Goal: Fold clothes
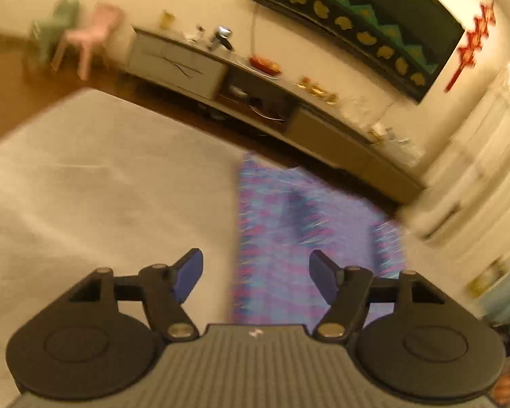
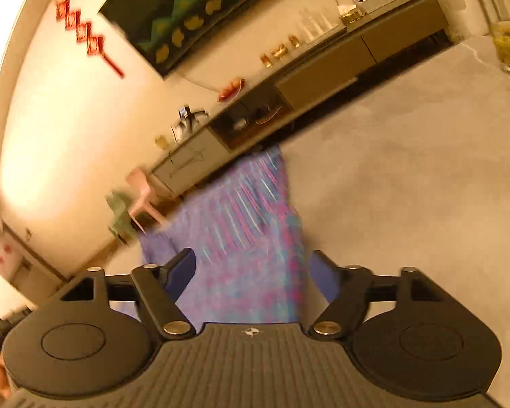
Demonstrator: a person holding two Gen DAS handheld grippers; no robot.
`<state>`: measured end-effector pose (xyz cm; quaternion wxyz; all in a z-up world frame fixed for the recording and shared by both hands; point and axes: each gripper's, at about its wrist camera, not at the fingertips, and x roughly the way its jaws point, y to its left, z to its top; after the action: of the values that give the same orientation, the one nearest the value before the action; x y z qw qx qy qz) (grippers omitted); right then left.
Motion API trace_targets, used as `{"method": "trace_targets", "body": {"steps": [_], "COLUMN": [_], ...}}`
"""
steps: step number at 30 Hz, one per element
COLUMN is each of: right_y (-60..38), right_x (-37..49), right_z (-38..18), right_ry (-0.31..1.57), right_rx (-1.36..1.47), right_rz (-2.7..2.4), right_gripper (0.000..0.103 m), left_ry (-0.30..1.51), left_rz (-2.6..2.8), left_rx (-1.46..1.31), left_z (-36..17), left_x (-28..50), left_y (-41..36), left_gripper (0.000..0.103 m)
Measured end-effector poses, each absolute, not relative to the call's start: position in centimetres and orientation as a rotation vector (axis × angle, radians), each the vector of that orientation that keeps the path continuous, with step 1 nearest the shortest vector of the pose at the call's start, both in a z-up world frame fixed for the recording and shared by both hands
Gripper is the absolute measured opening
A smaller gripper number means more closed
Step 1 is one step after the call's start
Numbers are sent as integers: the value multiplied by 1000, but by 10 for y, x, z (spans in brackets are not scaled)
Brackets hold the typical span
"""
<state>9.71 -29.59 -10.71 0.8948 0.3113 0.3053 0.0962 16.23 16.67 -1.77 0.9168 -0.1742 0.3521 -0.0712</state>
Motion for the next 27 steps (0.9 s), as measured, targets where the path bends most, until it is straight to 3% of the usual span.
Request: {"method": "trace_targets", "body": {"steps": [5,6,8,9,12,27], "right_y": [-273,-268,-255,-250,-241,-223], "right_x": [106,108,114,119,130,90], "right_z": [-138,-143,-145,-146,-148,-125], "right_ry": [769,786,795,800,794,731], "right_rx": [509,478,387,338,242,-6], "right_rz": [260,265,276,276,248,141], "right_gripper": [77,73,48,26,14,13], "left_ry": [833,835,847,856,864,837], "left_rz": [-246,-251,-225,-204,-177,-93], "left_rx": [-172,-109,-32,-4,22,64], "left_z": [-56,-61,-69,-72,-75,-70], "left_x": [152,149,148,148,151,126], "left_y": [114,101,89,87,94,100], "left_gripper": [70,66,33,20,14,19]}}
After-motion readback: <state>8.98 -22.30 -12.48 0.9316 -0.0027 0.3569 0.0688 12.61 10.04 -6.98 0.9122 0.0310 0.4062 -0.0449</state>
